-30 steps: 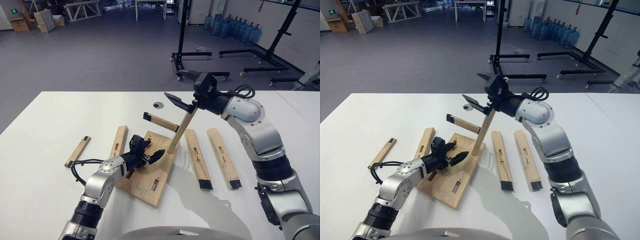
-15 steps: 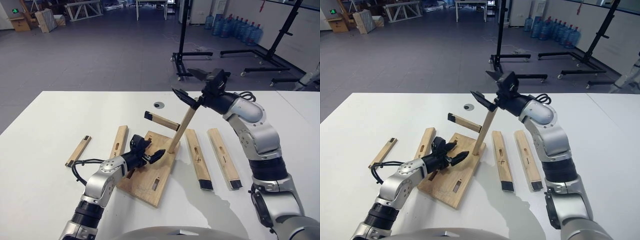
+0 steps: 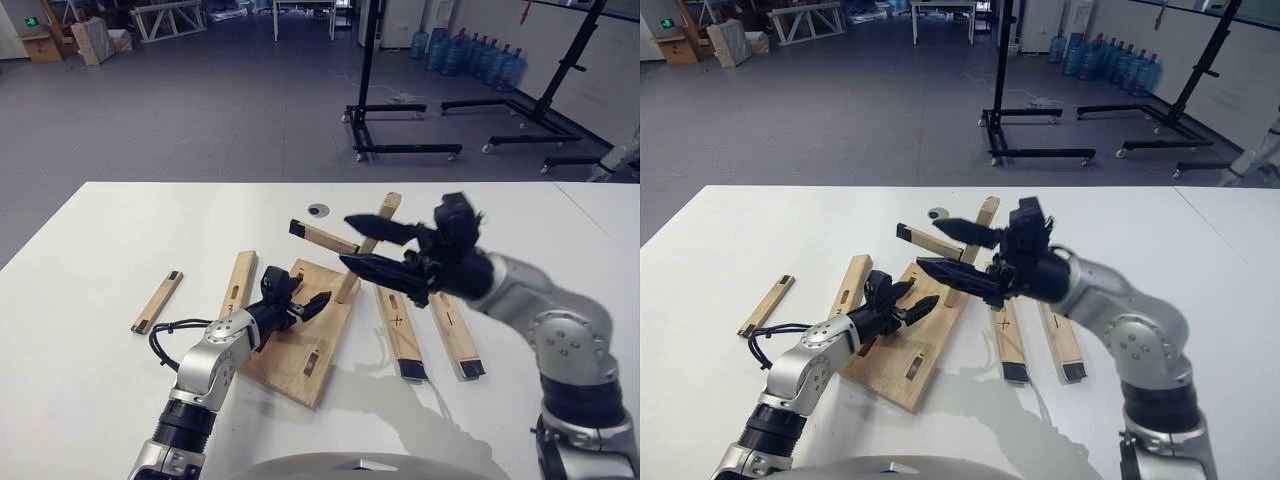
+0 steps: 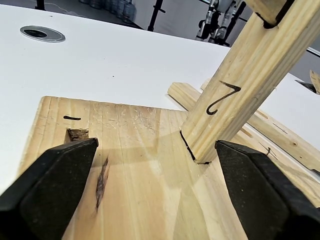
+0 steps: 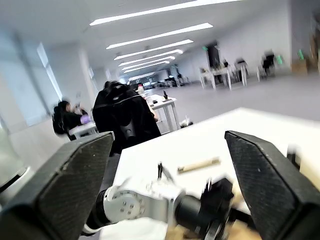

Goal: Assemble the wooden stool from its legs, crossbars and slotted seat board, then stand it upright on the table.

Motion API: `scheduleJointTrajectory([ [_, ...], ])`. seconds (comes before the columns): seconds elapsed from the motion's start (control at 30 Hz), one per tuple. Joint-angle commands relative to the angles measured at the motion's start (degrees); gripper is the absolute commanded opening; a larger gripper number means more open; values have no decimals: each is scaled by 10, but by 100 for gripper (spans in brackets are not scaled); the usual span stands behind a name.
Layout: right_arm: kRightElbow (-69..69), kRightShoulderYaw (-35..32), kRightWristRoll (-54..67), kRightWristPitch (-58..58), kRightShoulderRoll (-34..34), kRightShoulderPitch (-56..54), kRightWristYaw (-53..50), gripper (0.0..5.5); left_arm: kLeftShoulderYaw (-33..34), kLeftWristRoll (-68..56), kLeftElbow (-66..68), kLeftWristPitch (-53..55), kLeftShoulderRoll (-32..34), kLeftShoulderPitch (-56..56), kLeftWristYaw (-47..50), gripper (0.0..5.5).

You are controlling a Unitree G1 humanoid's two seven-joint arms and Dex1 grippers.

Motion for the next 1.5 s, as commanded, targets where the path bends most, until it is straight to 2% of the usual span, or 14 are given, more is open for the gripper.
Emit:
scheduleJointTrajectory([
  [0.03, 61, 78, -92, -8, 23, 27, -14, 407, -7, 22, 38, 30, 10, 18, 10, 430],
  [0.17, 167, 123, -188, -34, 32, 15, -11, 407, -11, 24, 41, 26, 12, 11, 5, 430],
  [0.47, 293, 108, -320, -141, 41, -50, 16, 407, -9, 25, 48, 22, 15, 7, 0, 430],
  [0.73, 281, 79, -325, -140, 34, -75, 50, 407, -9, 28, 52, 15, 9, 6, 5, 430],
  [0.87, 228, 56, -310, -126, 18, -51, 62, 407, -10, 39, 45, -4, 9, 9, 12, 430],
  [0.97, 136, 3, -295, -134, 20, 13, 21, 407, 1, 68, 20, -50, 10, 13, 41, 430],
  [1.13, -7, -59, -260, -59, 22, 150, -85, 407, 33, 47, -79, -70, -9, 40, 62, 430],
  [1.2, -14, -100, -237, -36, 32, 155, -129, 407, 36, 36, -127, -69, -17, 57, 70, 430],
  [1.27, -5, -137, -283, -34, 50, 140, -227, 407, 36, 27, -169, -71, -28, 71, 81, 430],
  [1.37, -30, -150, -364, -29, 45, 154, -322, 407, 42, 15, -205, -78, -49, 86, 99, 430],
  [1.5, -60, -142, -373, 46, 43, 199, -347, 407, 47, 7, -228, -87, -66, 105, 117, 430],
])
